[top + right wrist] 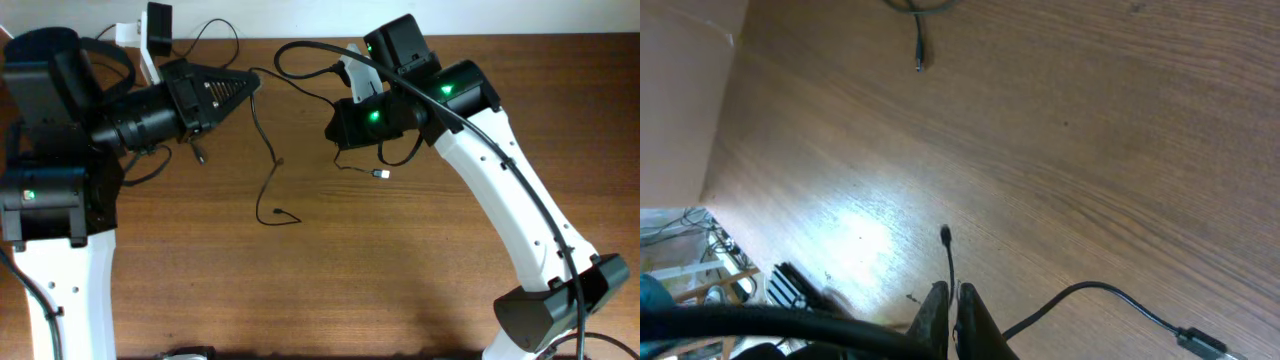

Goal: Untangle cables

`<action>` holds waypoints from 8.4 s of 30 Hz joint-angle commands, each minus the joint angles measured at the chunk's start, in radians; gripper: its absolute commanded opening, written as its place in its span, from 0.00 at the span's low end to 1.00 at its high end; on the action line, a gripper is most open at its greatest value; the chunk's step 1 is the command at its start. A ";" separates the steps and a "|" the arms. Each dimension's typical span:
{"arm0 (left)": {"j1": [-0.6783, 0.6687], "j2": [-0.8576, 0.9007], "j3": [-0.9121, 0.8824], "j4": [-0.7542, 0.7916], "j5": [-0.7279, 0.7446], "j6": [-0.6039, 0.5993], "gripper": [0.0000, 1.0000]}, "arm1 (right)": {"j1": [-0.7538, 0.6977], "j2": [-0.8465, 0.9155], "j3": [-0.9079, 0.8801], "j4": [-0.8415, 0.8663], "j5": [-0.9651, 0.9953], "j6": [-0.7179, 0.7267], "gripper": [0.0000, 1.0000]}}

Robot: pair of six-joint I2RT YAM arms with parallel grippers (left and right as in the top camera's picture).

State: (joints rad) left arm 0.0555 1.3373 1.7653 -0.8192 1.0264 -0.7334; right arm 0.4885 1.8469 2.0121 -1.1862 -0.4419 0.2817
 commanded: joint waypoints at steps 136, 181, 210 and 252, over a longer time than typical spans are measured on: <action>0.739 0.777 0.064 0.097 -1.031 0.787 0.96 | 0.022 -0.139 0.000 -0.117 0.215 0.048 0.98; 0.386 0.879 -0.066 0.016 -1.030 1.366 0.02 | 0.022 -0.139 0.000 -0.117 0.215 0.048 0.98; 0.380 0.840 0.027 0.005 -0.889 1.359 0.58 | 0.022 -0.139 0.000 -0.117 0.215 0.048 0.99; 0.492 0.818 0.066 -0.217 -0.836 1.389 0.00 | 0.021 -0.139 0.000 -0.117 0.215 0.048 0.98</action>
State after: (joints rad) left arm 0.5472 2.2704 1.8233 -1.0016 0.0742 0.6548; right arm 0.5049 1.7157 2.0117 -1.3052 -0.2394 0.3359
